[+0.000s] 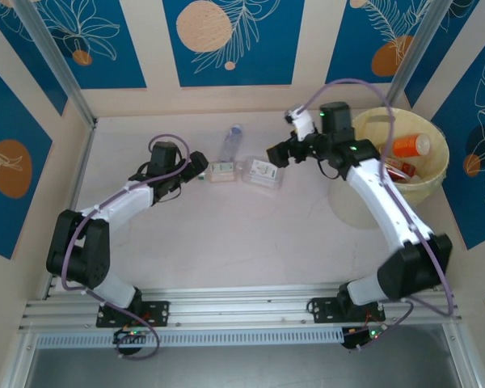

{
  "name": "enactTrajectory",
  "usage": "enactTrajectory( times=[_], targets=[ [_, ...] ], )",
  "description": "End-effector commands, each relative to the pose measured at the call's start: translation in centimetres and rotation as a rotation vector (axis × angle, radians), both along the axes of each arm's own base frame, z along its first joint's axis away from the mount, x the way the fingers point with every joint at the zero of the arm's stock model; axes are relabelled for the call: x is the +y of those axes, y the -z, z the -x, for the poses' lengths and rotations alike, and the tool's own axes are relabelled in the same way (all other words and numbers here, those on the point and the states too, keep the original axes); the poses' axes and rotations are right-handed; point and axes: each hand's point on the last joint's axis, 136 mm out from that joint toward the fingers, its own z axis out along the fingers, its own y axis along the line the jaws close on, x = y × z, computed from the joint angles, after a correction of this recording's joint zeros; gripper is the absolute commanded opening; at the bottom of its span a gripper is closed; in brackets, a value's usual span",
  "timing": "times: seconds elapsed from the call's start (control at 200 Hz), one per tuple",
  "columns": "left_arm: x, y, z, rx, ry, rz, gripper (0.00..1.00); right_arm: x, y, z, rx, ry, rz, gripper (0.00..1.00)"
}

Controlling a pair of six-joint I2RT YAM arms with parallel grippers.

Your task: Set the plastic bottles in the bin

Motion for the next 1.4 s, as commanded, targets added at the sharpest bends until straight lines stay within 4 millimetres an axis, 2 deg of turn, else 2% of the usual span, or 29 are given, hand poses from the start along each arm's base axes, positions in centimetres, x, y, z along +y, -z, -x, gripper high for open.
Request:
enactTrajectory(
  times=[0.0,0.195,0.33,0.485,0.645,0.73,0.825,0.995,1.27,1.395],
  targets=[
    [0.3,-0.2,-0.2,0.026,-0.020,0.020,1.00,1.0,4.9,-1.0,0.047,-0.095,0.174,0.99],
    [0.6,-0.1,-0.1,0.041,-0.030,0.022,1.00,2.1,11.4,-3.1,0.174,-0.201,0.308,0.99],
    [0.8,-0.1,0.1,0.049,-0.034,0.025,1.00,2.3,15.0,-3.9,0.250,-0.276,0.396,0.99],
    [1.1,0.1,0.3,0.053,-0.045,0.018,1.00,2.1,17.4,-5.7,0.238,-0.308,0.461,0.99],
    [1.3,0.2,0.4,0.057,-0.051,0.020,1.00,0.4,19.8,-8.0,0.252,-0.281,0.546,0.99],
    [1.4,0.1,0.4,0.057,-0.053,0.018,1.00,0.3,20.8,-8.1,0.272,-0.310,0.570,0.99],
    [1.4,0.2,0.4,0.059,-0.054,0.016,1.00,1.0,21.7,-7.7,0.290,-0.363,0.555,0.99],
    [1.4,0.5,0.4,0.068,-0.056,0.019,1.00,0.6,25.3,-7.3,0.332,-0.391,0.663,0.99],
    [1.5,0.9,0.4,0.080,-0.055,0.022,1.00,-0.5,26.9,-6.9,0.377,-0.404,0.740,0.99],
    [1.3,1.1,0.4,0.087,-0.049,0.028,1.00,-0.6,25.4,-6.1,0.421,-0.372,0.692,0.99]
  ],
)
